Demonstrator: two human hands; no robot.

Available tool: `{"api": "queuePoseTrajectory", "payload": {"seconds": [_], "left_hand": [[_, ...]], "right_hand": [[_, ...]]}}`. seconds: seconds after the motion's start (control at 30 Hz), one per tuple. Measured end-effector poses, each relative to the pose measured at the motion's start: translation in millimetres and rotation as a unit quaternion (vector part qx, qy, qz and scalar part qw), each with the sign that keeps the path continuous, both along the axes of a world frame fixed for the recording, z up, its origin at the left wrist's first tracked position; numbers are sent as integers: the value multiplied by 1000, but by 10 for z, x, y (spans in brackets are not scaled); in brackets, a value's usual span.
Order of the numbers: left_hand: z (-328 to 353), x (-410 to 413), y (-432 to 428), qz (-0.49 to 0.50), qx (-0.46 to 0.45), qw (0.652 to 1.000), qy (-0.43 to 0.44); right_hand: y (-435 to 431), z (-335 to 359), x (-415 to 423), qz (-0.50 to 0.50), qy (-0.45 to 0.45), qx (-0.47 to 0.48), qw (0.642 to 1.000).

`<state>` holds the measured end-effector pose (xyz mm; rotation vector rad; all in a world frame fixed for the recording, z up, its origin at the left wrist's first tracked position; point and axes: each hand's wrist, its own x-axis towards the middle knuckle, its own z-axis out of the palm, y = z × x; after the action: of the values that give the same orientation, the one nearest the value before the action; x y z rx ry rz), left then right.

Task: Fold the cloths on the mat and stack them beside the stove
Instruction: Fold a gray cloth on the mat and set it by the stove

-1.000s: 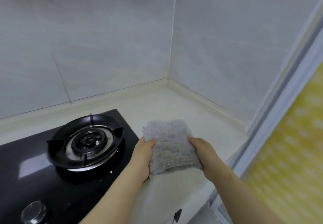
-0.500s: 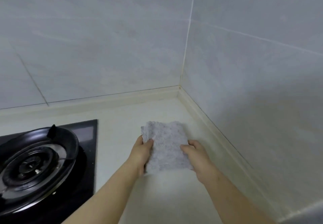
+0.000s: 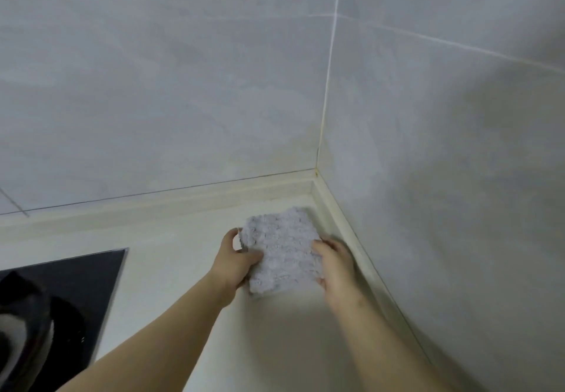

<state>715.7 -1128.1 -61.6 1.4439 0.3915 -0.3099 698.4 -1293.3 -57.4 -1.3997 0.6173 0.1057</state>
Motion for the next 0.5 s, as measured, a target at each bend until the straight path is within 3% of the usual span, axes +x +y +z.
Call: {"api": "queuePoseTrajectory", "payload": {"seconds": [0.13,0.5], "left_hand": [[-62,315,-35,-18,18,1000,-17],[-230,851,-255,-19,41,998,-31]], "right_hand": [[2,-141,317,-39,-14,69,997],[180,-341,536,-171,-98,-13,980]]}}
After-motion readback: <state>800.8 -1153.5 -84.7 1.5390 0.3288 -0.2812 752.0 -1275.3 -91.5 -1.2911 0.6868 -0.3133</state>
